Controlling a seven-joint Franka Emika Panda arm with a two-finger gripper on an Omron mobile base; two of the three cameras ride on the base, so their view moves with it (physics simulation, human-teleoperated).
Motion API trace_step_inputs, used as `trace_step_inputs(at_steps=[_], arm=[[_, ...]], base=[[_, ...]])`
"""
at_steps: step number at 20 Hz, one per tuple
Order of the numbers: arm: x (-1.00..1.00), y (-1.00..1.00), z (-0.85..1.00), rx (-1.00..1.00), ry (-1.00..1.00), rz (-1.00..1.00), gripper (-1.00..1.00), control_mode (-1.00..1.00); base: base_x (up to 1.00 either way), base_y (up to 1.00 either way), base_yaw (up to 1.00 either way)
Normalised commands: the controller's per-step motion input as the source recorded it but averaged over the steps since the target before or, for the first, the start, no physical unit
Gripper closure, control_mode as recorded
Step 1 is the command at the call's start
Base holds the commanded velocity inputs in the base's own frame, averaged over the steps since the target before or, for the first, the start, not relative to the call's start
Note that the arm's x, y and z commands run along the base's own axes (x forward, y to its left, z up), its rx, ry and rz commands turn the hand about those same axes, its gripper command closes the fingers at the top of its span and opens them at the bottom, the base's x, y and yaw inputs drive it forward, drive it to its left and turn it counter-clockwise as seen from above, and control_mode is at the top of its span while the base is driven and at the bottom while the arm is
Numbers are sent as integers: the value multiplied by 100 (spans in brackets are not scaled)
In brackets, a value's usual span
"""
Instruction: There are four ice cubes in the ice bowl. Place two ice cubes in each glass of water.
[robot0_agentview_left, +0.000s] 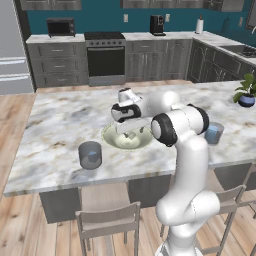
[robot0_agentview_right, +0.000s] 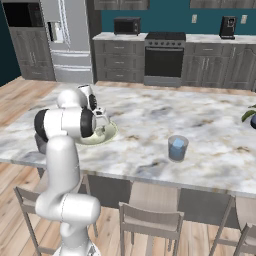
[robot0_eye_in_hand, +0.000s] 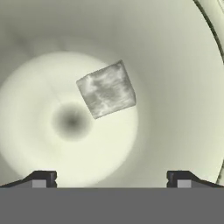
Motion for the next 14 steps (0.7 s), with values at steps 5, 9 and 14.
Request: trace_step_inputs(at_steps=[5,9,14], arm=[[29,0,-21,1,-5,3,-100,-100],[34,0,-22,0,-4,3,-100,-100],[32,0,-15,0,-5,3,-100,-100]], base=[[0,0,0],[0,0,0],[0,0,0]])
